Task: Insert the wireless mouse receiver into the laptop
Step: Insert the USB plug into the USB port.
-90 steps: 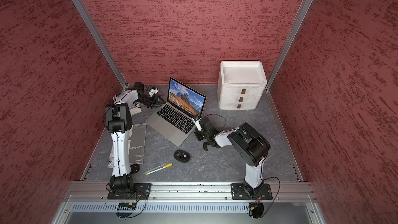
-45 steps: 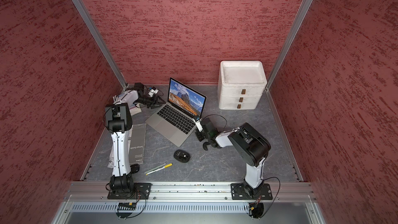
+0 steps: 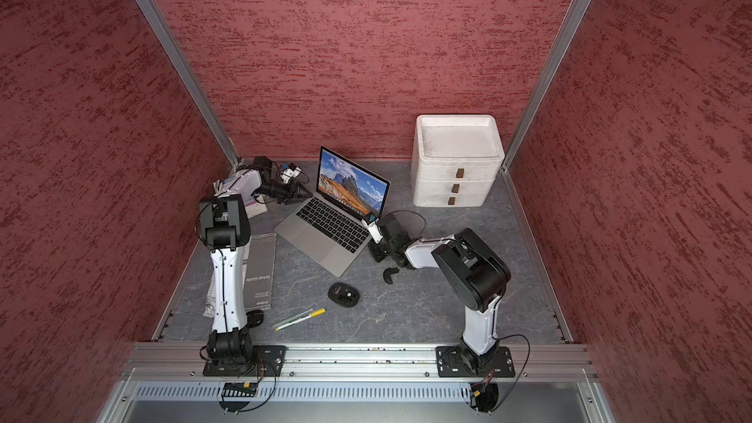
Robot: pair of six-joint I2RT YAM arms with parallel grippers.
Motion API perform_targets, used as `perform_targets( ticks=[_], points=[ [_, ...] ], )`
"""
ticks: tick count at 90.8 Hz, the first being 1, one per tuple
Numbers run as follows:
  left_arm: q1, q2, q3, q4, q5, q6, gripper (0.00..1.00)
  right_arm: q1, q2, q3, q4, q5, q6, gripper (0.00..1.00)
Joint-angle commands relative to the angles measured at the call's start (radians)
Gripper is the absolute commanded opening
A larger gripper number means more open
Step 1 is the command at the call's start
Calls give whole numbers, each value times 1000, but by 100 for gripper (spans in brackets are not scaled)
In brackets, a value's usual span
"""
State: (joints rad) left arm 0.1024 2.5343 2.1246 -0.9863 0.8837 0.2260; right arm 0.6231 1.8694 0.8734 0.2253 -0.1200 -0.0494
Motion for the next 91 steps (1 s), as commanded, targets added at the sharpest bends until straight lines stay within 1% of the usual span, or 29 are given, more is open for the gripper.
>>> perform_targets(
  ticks=[1,12,17,22,27,32,34,38,42,50,57,68,78,85,91],
  points=[
    [-52,31,3,-176,145,16,53,-14,79,73,81,27,-1,0],
    [-51,28,2,-167,136,7,53,-14,89,92,73,29,-4,0],
    [-45,23,-4,-139,116,-26,53,-14,75,81,60,45,1,1],
    [-37,11,-18,-92,97,-70,54,-14,49,65,31,68,9,12],
    [-25,-11,-51,-17,76,-126,55,-14,11,43,-7,80,31,24],
    [-13,-31,-78,32,64,-165,57,-14,-31,22,-53,83,62,45],
    [-8,-37,-85,46,63,-178,59,-15,-53,13,-69,84,77,50],
    [0,-46,-98,69,59,-198,60,-14,-96,-5,-96,88,106,55],
    [4,-50,-101,78,56,-206,60,-14,-136,-16,-130,104,140,58],
    [5,-50,-100,83,47,-213,62,-14,-183,-14,-188,122,185,59],
    [6,-54,-109,104,43,-223,62,-14,-178,-10,-214,124,215,56],
    [5,-60,-121,125,37,-238,63,-11,-136,0,-220,107,215,44],
    [5,-61,-124,125,34,-241,63,8,-100,14,-223,99,204,30],
    [5,-62,-125,126,34,-243,63,15,-79,24,-226,97,196,25],
    [5,-62,-127,126,35,-244,63,16,-60,34,-221,96,190,22]
  ],
)
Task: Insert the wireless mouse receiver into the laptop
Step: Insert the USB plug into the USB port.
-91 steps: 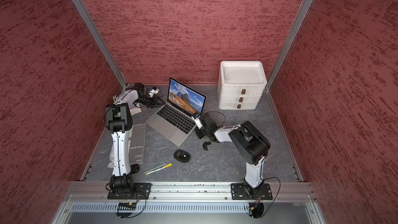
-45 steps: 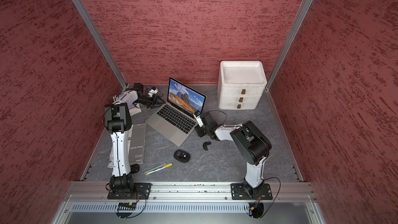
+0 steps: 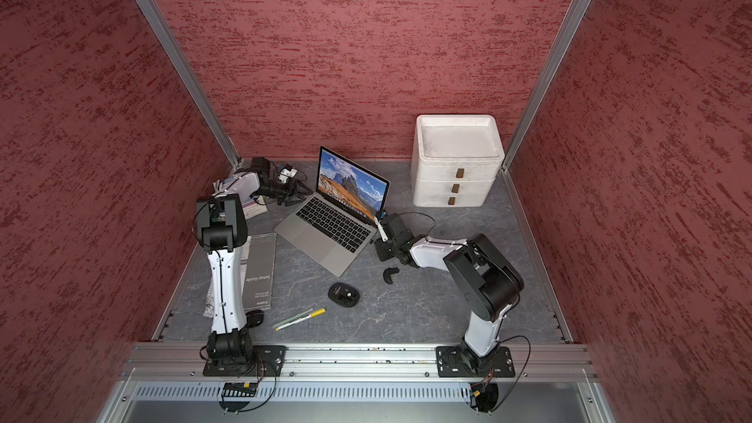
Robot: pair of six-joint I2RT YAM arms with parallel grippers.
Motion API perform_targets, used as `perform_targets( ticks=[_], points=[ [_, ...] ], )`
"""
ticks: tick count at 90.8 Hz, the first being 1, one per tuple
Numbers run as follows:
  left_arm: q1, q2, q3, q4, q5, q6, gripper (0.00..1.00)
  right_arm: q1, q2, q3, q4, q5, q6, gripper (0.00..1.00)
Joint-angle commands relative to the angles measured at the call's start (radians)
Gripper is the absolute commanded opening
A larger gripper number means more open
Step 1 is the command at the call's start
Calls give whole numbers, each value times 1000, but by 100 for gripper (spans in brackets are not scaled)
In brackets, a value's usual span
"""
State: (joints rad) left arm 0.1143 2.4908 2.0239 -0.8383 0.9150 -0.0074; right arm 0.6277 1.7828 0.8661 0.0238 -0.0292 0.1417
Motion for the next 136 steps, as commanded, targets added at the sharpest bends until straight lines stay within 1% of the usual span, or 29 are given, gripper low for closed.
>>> perform_targets(
  ticks=[1,20,42,51,57,67,70,74,77,84,88,91,98,106,111,116,121,127,136],
  points=[
    [-7,-19,-26,-22,4,-11,63,12,29,42,-20,5,-3,21],
    [-7,-19,-32,-25,4,-5,63,13,95,89,-36,-15,-21,14],
    [-7,-18,-30,-32,10,-1,63,15,154,125,11,-50,-16,6],
    [-8,-19,-31,-33,12,1,63,21,154,121,40,-79,37,5],
    [-10,-21,-34,-34,13,2,63,36,154,114,54,-76,73,4],
    [-10,-40,-54,3,1,-8,63,48,154,95,83,-40,146,9],
    [-9,-57,-79,33,-10,-22,63,48,141,87,72,-1,159,11],
    [-7,-91,-110,76,-28,-41,64,48,99,73,38,66,176,19],
    [-7,-125,-144,122,-35,-52,66,47,53,53,4,113,187,24],
    [-8,-215,-233,251,-63,-93,70,45,-63,15,-95,197,212,43],
    [-7,-282,-283,327,-84,-122,75,46,-142,7,-178,224,241,49],
    [-8,-329,-319,377,-100,-149,81,46,-190,5,-242,228,273,51],
    [-9,-428,-425,496,-136,-214,87,47,-267,3,-377,189,381,53],
    [-22,-546,-540,584,-180,-274,88,52,-296,-1,-485,93,517,53],
    [-37,-611,-628,623,-196,-295,88,58,-290,-8,-502,23,577,52],
    [-56,-675,-702,648,-212,-310,88,66,-273,-10,-513,-20,626,51],
    [-79,-737,-774,674,-225,-328,87,75,-252,-8,-511,-28,633,50],
    [-109,-797,-865,705,-226,-356,87,92,-216,2,-504,-11,608,49],
    [-153,-859,-951,714,-226,-377,87,118,-149,35,-519,-2,568,50]
  ],
)
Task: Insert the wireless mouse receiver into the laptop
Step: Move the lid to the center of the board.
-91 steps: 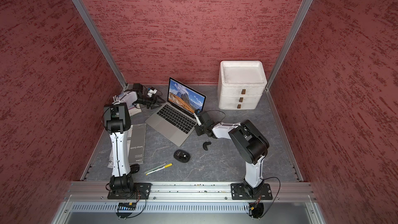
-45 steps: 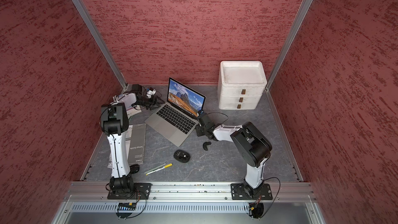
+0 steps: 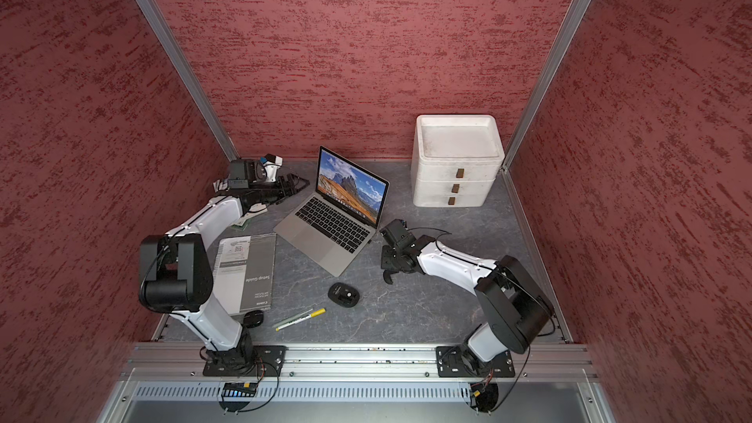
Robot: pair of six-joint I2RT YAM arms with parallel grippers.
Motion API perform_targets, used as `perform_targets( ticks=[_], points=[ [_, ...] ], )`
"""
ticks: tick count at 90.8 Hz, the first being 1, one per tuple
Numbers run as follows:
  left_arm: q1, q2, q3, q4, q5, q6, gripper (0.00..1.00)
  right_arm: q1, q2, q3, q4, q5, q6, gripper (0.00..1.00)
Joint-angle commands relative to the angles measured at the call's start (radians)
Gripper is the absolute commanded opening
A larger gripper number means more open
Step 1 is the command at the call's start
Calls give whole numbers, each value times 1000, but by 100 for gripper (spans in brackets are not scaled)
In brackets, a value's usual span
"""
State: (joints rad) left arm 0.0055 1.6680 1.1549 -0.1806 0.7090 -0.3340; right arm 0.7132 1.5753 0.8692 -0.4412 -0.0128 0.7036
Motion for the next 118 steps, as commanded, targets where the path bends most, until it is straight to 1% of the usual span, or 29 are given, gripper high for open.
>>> perform_targets(
  ticks=[1,10,15,26,33,41,52,70,88,107,118],
  points=[
    [-47,-42,-90,56,-19,-52,87,36,63,33,-56,-16,4,50],
    [-69,-75,-127,27,-19,-58,87,63,79,41,-74,-8,3,50],
    [-82,-88,-139,16,-21,-58,87,76,71,42,-105,18,8,50],
    [-113,-107,-151,-11,-22,-53,87,95,23,31,-170,61,24,50],
    [-130,-118,-148,-23,-23,-53,88,120,-19,34,-208,89,27,52],
    [-144,-125,-141,-38,-23,-46,88,140,-45,28,-203,78,20,55],
    [-151,-125,-138,-50,-25,-40,88,146,0,22,-153,62,-10,55],
    [-163,-133,-140,-71,-23,-33,88,146,74,42,-91,57,-71,52],
    [-173,-153,-143,-99,-22,-23,88,146,127,57,-79,81,-136,46],
    [-185,-165,-141,-139,-14,-19,88,146,120,33,-61,58,-158,28],
    [-211,-157,-133,-181,28,-17,88,146,97,-5,-6,17,-223,22]
  ],
)
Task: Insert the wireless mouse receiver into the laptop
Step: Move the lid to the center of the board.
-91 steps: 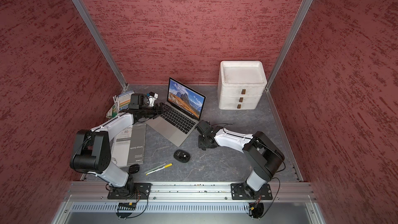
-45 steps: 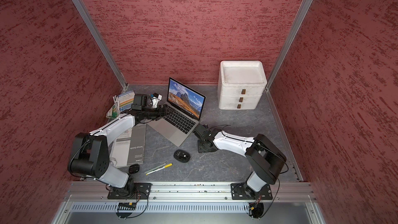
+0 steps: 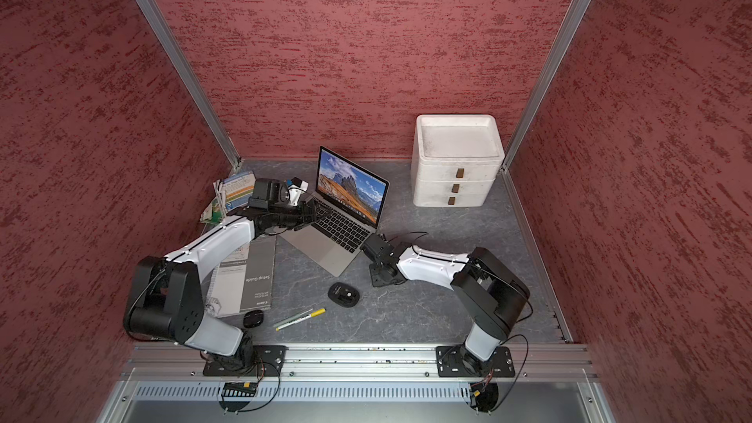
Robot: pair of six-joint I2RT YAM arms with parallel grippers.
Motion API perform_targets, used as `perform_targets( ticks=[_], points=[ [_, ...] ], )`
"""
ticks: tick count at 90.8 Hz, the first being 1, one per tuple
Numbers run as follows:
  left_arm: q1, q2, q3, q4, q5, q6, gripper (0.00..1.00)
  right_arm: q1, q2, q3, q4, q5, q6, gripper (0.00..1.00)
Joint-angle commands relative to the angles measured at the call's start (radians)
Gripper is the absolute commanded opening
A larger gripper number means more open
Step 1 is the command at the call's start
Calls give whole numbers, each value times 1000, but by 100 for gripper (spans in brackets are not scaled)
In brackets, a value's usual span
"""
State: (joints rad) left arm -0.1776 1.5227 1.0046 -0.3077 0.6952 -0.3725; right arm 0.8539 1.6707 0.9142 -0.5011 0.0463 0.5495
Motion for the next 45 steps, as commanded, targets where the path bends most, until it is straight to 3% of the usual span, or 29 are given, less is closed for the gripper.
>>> perform_targets(
  ticks=[1,29,45],
  points=[
    [-32,-10,18,-56,49,21,88,5,0,-53,60,-48,-76,22],
    [-189,126,83,-194,172,83,83,6,-82,-210,304,-127,-274,18],
    [-252,205,134,-209,193,86,78,7,-57,-233,385,-183,-195,13]
  ],
)
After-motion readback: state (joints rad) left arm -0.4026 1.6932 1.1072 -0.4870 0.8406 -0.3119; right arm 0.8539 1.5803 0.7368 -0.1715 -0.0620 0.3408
